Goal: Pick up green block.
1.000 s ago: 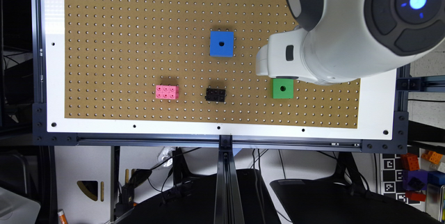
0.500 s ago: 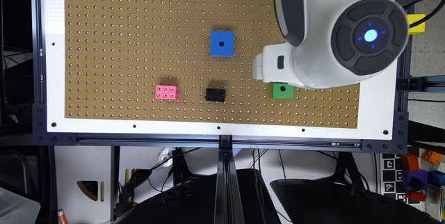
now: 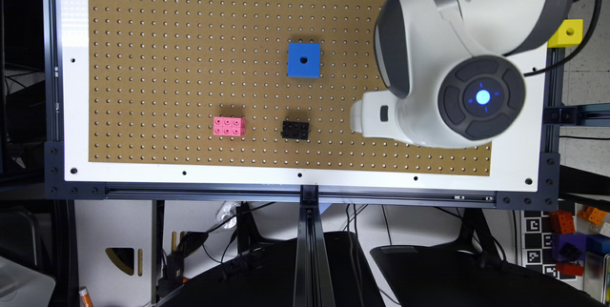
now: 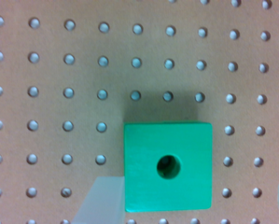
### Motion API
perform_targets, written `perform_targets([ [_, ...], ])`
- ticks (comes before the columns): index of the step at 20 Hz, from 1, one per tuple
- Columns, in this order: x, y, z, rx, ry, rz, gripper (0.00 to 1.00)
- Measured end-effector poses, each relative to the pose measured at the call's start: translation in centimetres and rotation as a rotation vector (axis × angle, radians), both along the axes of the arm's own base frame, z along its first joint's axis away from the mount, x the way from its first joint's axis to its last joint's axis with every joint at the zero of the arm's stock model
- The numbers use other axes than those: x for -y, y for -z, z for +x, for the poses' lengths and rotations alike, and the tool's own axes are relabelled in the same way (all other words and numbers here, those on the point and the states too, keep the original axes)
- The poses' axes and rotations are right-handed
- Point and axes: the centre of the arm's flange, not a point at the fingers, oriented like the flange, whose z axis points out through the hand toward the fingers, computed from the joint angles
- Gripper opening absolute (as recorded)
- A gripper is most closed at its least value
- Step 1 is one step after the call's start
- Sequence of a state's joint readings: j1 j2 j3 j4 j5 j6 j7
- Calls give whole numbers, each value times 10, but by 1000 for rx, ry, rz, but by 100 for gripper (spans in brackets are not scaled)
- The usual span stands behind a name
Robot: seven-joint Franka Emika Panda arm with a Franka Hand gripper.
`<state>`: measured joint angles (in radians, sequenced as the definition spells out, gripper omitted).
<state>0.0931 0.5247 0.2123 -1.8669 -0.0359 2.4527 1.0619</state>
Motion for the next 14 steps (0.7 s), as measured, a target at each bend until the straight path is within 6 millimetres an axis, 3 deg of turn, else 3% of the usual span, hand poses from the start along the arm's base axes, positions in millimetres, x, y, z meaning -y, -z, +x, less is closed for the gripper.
perform_targets([
  [14, 10, 11, 0, -17, 7, -20, 100],
])
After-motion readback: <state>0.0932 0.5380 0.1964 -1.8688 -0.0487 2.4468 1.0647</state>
